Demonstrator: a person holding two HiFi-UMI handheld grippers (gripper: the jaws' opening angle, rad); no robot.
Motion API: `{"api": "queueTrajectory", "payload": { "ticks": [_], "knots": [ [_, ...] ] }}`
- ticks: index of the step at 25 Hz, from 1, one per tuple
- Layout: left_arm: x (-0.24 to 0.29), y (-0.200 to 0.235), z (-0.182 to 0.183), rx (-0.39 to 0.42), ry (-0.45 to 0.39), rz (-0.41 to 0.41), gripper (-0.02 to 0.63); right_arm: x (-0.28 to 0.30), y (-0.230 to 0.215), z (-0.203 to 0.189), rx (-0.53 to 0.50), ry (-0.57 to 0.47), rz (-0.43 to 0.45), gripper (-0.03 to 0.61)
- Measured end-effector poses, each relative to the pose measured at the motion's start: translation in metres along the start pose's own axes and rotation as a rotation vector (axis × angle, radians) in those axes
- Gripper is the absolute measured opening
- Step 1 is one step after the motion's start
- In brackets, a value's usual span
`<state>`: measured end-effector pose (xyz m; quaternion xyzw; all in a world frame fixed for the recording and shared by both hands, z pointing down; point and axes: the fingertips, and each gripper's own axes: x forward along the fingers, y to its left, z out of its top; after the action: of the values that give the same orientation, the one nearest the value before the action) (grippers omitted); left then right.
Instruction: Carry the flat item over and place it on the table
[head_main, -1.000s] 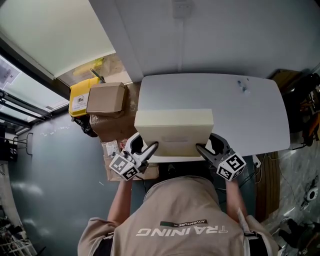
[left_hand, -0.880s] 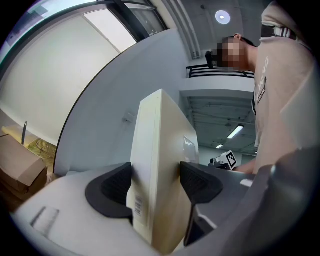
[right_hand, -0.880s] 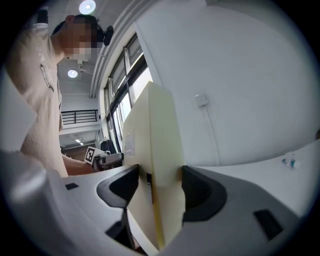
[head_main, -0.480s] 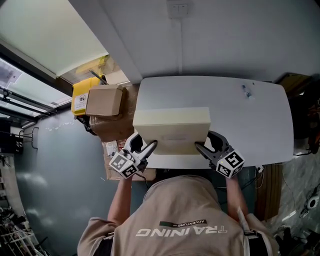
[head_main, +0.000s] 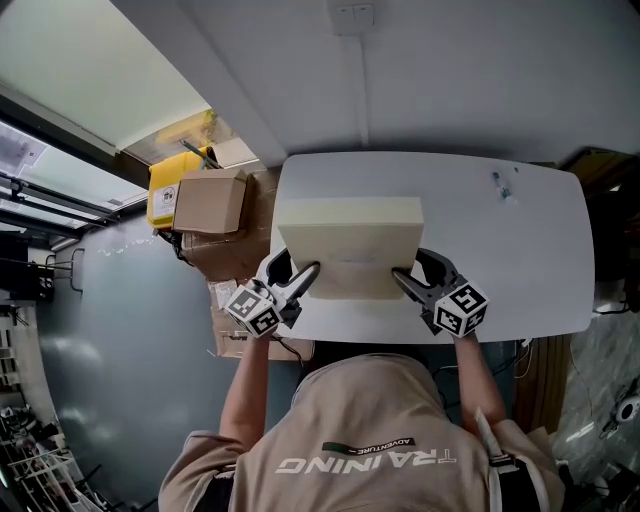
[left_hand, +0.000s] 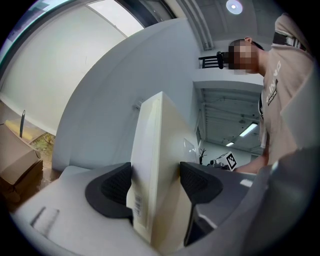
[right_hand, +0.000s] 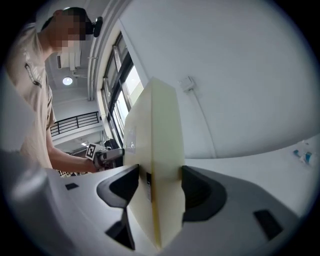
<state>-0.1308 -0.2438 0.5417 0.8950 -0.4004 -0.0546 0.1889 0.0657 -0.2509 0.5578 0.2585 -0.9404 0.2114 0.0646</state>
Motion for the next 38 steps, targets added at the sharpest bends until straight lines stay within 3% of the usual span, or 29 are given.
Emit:
{"api": "queueTrajectory", "payload": {
  "ticks": [12,21,29,38],
  "knots": [
    [0.04,0.091,-0.034,-0.131,0.117,-0.001,0.287,0.072,-0.062,-0.021,0.076,0.174,-0.046,0.27],
    [0.079,0.155,-0.049,-0.311,0.145,0.034,0.287,0.116,-0.116,-0.031,0.197,0.232,-0.04,0.27],
    [0.106,0.197,-0.073,-0.425,0.196,0.053,0.285,0.142,-0.155,-0.046,0.278,0.295,-0.011,0.27],
    [0.125,0.225,-0.103,-0.499,0.261,0.081,0.285,0.162,-0.187,-0.066,0.401,0.353,0.004,0.27]
  ]
}}
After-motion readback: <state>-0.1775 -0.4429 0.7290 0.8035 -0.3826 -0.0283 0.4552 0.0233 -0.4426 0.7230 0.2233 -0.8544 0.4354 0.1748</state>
